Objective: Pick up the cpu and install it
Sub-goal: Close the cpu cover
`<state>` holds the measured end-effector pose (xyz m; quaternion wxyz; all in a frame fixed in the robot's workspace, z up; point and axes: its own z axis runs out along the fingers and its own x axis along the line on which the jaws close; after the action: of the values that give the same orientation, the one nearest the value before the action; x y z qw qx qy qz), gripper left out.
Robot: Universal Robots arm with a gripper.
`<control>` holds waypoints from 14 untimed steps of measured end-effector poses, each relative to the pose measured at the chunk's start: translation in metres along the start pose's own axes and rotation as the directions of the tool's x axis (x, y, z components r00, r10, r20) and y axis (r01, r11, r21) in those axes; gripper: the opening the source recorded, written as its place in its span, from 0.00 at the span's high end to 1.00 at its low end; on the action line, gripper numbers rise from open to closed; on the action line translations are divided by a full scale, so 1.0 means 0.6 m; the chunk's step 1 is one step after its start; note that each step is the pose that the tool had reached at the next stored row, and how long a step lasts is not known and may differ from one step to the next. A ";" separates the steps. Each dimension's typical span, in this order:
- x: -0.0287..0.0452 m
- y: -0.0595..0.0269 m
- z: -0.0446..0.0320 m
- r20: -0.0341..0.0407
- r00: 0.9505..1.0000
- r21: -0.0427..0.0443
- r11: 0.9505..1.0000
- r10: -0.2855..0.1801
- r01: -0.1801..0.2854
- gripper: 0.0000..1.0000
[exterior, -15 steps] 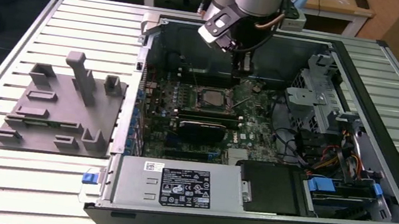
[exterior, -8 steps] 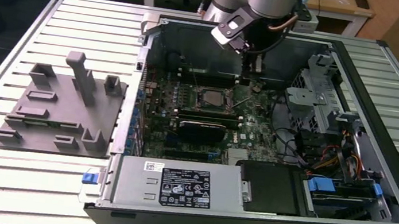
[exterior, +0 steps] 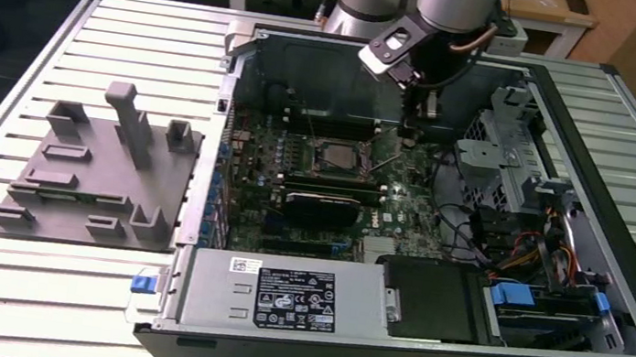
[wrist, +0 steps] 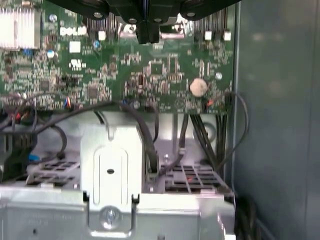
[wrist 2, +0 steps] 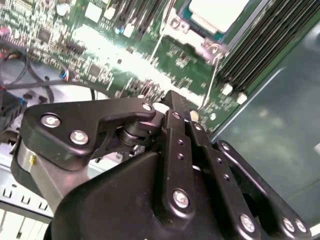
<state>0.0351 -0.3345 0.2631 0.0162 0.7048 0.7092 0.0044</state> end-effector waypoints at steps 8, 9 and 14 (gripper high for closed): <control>0.000 0.019 0.008 0.000 1.000 0.001 1.000 0.000 0.000 0.89; 0.000 0.020 0.011 0.000 1.000 0.001 1.000 0.000 0.000 0.89; 0.000 0.021 0.025 0.000 1.000 0.001 1.000 0.000 0.000 0.89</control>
<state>0.0483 -0.3345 0.2486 0.0159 0.7048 0.7092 0.0040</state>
